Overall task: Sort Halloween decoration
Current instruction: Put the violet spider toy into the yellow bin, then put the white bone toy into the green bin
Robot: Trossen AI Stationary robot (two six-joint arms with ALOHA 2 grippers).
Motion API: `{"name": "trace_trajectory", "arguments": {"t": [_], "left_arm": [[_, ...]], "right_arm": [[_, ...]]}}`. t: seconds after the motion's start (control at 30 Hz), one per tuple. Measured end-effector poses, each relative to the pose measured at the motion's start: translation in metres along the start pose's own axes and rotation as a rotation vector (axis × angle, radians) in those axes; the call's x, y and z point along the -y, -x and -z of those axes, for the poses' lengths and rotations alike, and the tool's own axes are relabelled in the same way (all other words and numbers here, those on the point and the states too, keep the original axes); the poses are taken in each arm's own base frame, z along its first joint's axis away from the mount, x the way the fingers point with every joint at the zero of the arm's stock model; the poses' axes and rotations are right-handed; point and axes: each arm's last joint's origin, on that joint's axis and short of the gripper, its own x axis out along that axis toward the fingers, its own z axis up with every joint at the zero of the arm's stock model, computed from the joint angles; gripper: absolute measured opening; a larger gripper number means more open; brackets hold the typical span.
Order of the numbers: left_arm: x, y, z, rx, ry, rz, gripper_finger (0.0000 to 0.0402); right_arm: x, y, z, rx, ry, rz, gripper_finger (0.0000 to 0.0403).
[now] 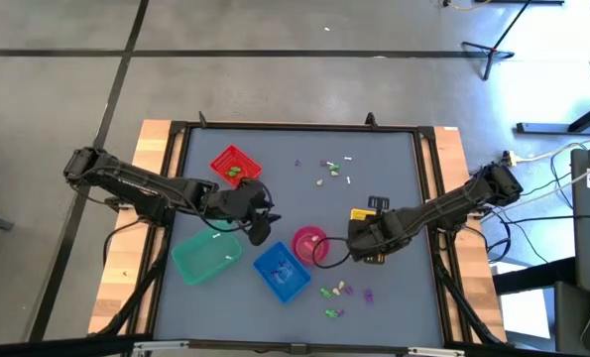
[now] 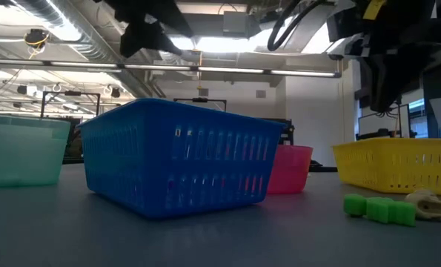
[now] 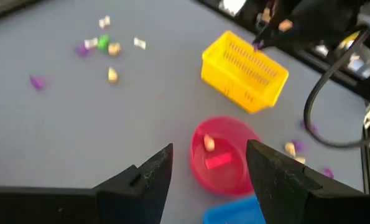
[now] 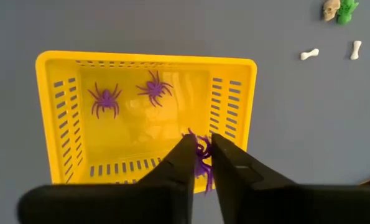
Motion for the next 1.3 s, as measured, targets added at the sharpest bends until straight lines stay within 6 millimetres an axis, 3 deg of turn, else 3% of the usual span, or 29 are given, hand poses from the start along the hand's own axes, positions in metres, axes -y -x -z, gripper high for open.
{"name": "trace_trajectory", "arguments": {"t": [0.23,0.57,0.7,0.93,1.1,1.3], "left_arm": [[0.003,0.000,-0.005,0.053,-0.029,0.024,0.0188],[0.003,0.000,-0.005,0.053,-0.029,0.024,0.0188],[0.003,0.000,-0.005,0.052,-0.030,0.024,0.0188],[0.003,0.000,-0.005,0.051,-0.030,0.024,0.0188],[0.003,0.000,-0.005,0.056,-0.031,0.015,0.0188],[0.001,-0.001,-0.006,0.066,-0.028,-0.003,0.0188]], "right_arm": [[0.000,0.000,0.001,-0.006,0.027,0.003,0.0120],[0.011,0.012,0.002,-0.015,0.154,0.052,0.0131],[0.035,0.026,0.006,0.039,0.156,0.034,0.0131],[0.094,0.041,0.013,0.230,0.071,0.041,0.0131],[0.131,0.022,0.014,0.356,0.067,-0.020,0.0131],[0.169,-0.027,0.013,0.436,0.036,-0.033,0.0131]]}}
